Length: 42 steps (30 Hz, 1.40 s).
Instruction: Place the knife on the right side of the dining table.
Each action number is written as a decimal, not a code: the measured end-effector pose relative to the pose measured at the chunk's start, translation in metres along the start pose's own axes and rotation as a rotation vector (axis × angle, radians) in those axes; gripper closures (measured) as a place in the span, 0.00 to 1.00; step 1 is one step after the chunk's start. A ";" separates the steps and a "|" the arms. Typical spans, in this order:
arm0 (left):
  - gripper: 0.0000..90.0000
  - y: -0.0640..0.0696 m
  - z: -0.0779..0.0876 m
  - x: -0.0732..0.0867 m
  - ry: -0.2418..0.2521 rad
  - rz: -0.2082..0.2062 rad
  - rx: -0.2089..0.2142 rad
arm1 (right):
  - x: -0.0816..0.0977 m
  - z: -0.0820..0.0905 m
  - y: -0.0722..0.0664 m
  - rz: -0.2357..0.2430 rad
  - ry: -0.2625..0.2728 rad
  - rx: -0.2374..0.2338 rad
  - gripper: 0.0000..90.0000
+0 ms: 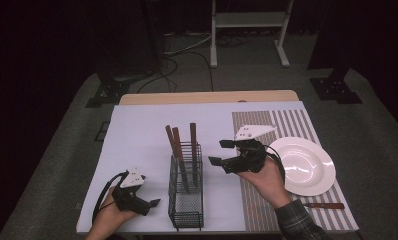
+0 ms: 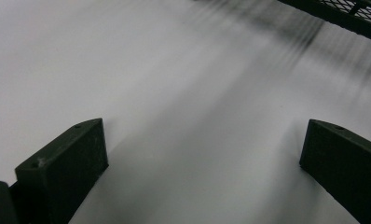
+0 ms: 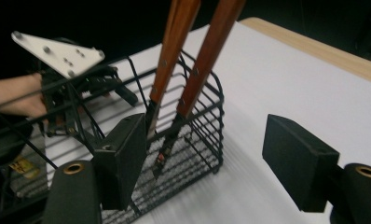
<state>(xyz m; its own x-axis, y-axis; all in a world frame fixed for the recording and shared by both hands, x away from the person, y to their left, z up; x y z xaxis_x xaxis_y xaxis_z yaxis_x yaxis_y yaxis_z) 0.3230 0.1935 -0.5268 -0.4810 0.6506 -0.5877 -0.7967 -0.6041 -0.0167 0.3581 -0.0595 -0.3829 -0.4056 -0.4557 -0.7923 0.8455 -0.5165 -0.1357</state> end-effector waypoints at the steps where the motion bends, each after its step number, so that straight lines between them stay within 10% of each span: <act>1: 0.00 0.000 0.000 0.000 0.000 0.000 0.000 | -0.002 0.000 0.000 0.002 0.005 -0.006 0.33; 42: 0.00 0.000 0.000 0.000 0.002 -0.001 0.000 | -0.071 -0.048 0.022 -0.007 0.073 -0.120 0.51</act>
<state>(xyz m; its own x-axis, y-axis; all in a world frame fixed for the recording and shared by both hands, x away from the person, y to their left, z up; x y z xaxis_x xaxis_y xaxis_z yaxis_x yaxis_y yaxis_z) 0.3232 0.1934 -0.5268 -0.4797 0.6499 -0.5895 -0.7970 -0.6038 -0.0171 0.4225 -0.0038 -0.3581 -0.3890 -0.3964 -0.8316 0.8800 -0.4268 -0.2082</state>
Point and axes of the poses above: each handheld gripper's, and its own axes: z roughly backward along the jaws, x roughly out of its underside, y roughly to its right, the point moved 9 cm from there along -z, roughly forward along the jaws, and after that the axes turned 9 degrees about -y, right-handed, at the moved point
